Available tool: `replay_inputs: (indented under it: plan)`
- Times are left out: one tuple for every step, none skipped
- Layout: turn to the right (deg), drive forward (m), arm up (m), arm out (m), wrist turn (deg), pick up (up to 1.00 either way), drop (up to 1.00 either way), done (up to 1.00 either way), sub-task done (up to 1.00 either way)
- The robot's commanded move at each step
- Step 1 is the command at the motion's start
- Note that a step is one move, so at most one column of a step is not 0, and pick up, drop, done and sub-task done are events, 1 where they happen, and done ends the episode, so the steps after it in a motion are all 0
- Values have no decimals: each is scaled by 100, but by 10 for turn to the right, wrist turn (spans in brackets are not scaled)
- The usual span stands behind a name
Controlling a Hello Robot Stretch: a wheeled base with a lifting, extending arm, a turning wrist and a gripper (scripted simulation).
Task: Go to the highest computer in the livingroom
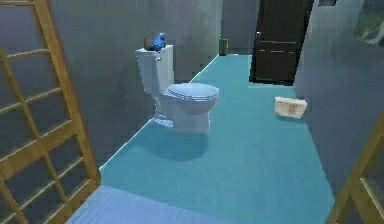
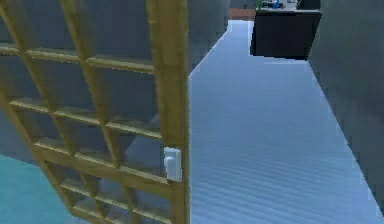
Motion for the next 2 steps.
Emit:
replay_inputs:
  plan:
    - [150,0,0,0,0,0,0,0,0]
    - [0,100,0,0,0,0,0,0,0]
